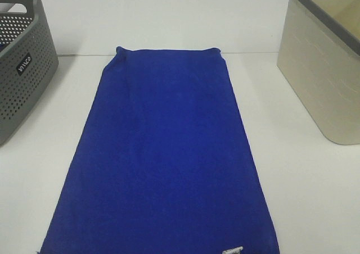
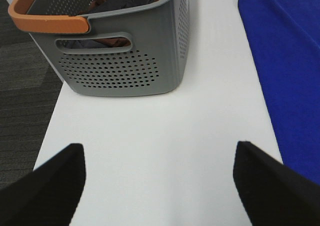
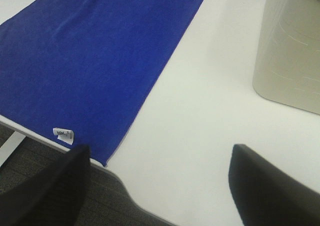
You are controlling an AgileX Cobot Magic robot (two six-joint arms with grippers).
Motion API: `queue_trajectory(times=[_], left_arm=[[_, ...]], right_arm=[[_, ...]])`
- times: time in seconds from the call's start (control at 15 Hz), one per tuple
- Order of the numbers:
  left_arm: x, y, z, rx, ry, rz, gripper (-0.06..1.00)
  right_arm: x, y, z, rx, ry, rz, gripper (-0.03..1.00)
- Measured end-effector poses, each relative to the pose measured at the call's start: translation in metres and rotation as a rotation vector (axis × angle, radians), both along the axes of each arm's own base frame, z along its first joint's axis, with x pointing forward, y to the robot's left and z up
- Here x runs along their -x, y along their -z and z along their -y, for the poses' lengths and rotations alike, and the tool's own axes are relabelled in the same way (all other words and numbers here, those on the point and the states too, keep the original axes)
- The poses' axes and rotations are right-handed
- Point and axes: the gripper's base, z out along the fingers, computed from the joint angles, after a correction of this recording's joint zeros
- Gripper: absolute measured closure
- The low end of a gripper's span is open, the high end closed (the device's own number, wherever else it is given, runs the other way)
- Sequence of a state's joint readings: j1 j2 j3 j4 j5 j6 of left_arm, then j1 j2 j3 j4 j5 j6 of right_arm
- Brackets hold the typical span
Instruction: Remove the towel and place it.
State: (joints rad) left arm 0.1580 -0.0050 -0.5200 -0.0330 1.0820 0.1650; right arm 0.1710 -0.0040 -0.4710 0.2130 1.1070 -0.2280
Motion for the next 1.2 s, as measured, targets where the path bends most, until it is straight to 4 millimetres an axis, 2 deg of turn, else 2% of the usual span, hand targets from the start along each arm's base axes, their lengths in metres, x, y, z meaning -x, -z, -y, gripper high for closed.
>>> queue_trajectory(times=[0.33,0.6,1.2], left_arm=[[-0.0004,-0.0001,0.0036,0.034,0.027,0.005,0.18],[-0.0003,-0.0001,0.0037,0.037,0.026,0.006,0.18],[-0.0003,-0.0002,0.0037,0.037,0.026,0.007,0.18]], right_arm=[[0.0007,0.0010,-0.0002,0.003,0.005,-0.013,0.22],[-0.0023,0.0008,-0.0040,-0.013,0.178,-0.016,0.22],[-0.0032,0.0025,-0.0053,-0.026,0.178,-0.023,0.22]])
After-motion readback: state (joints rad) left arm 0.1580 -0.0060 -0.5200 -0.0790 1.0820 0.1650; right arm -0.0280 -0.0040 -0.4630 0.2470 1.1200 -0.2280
